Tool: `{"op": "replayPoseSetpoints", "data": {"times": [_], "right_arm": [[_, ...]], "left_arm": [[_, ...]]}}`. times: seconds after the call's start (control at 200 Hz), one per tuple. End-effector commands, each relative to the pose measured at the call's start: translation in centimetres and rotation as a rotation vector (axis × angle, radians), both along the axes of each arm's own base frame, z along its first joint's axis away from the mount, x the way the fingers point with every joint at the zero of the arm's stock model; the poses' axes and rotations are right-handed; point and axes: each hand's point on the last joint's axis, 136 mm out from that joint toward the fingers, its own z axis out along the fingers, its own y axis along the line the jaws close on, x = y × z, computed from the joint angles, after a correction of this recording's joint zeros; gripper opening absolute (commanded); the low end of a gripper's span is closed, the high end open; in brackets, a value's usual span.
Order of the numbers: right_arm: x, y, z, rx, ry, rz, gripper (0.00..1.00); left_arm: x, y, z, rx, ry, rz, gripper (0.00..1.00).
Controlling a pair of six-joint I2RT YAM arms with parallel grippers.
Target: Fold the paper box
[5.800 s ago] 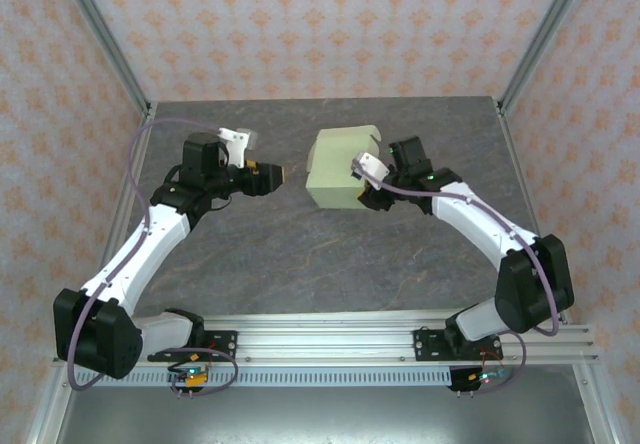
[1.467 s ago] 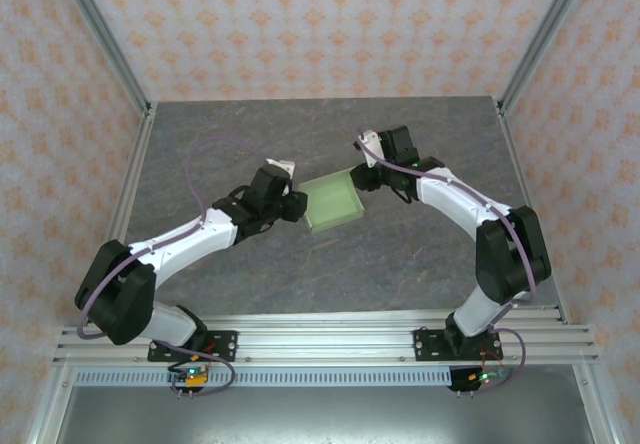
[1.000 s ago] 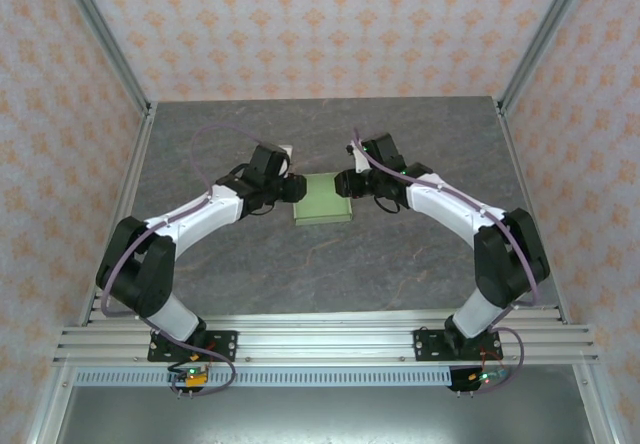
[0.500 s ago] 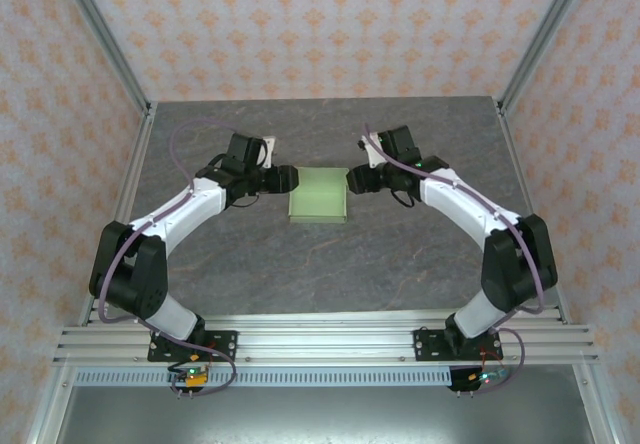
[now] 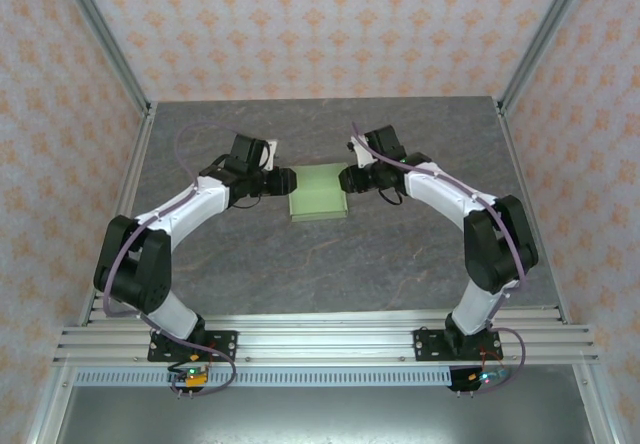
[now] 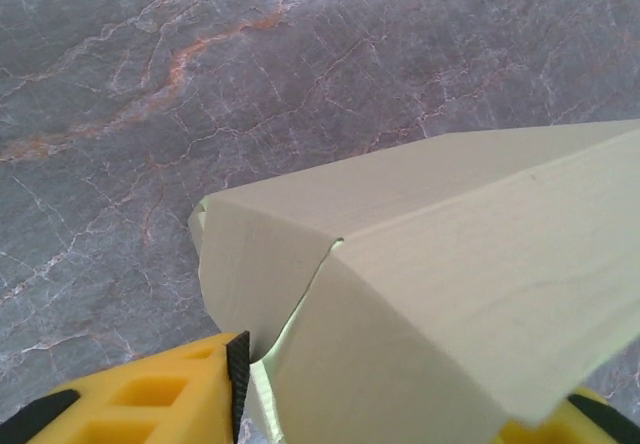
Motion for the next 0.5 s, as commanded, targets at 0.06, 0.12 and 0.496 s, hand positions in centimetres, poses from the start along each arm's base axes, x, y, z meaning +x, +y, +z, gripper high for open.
{"op": "replayPoseSetpoints", "data": {"times": [0.06,0.12,0.496], "right_arm": [[2.0,0.3,2.6,-0.039,-0.144,0.008,0.47],[2.3,-0.4,2.7,-0.091,-0.178,0.010,0.51],[3.0,1.7,1.6,-0.065,-0.147,0.107,0.43]], "left_arm": [[0.6,0.2,0.2,0.036,0.002,0.000,0.42],[0.6,0.5,0.2,0.054,0.000,0.002,0.43],[1.1,0.8,-0.1,0.080,0.003,0.010,0.43]]}}
